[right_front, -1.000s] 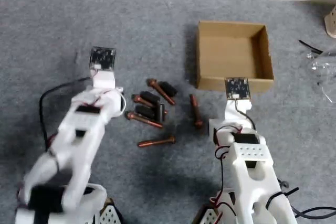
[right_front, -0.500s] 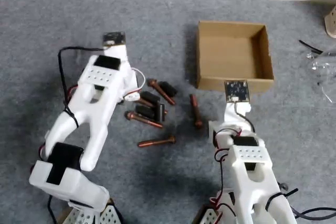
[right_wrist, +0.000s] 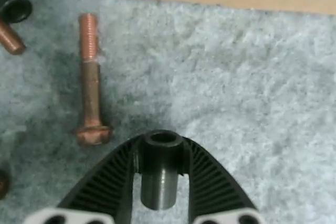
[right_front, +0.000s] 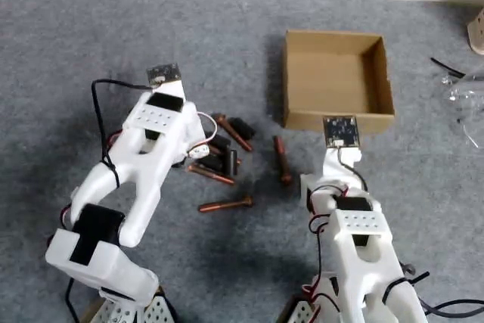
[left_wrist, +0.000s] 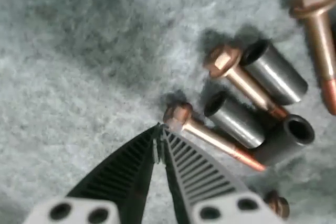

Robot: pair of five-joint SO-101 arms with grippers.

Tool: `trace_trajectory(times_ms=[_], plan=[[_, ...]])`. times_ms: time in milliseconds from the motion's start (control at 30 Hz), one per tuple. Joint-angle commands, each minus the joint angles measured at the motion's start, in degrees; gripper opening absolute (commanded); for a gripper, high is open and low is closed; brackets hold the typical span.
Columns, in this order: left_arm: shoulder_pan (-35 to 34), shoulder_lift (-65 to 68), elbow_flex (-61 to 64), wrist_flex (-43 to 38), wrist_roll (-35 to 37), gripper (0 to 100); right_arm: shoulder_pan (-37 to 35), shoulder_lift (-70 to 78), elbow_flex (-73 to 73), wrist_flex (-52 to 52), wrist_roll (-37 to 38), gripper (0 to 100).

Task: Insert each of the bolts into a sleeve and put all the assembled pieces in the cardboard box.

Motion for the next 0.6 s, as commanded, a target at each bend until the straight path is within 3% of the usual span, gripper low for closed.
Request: trace_trajectory(times_ms=[0, 567], plan=[[1.8, -0.66, -0.22, -0.88, 0.79, 2, -0.22, -1.63, -0.48, -1.89, 0.79, 0.4], [5.58, -0.48, 3.74, -5.19, 0.97, 2, -0.22, -1.63, -0.4, -1.89, 0.79, 0.4]])
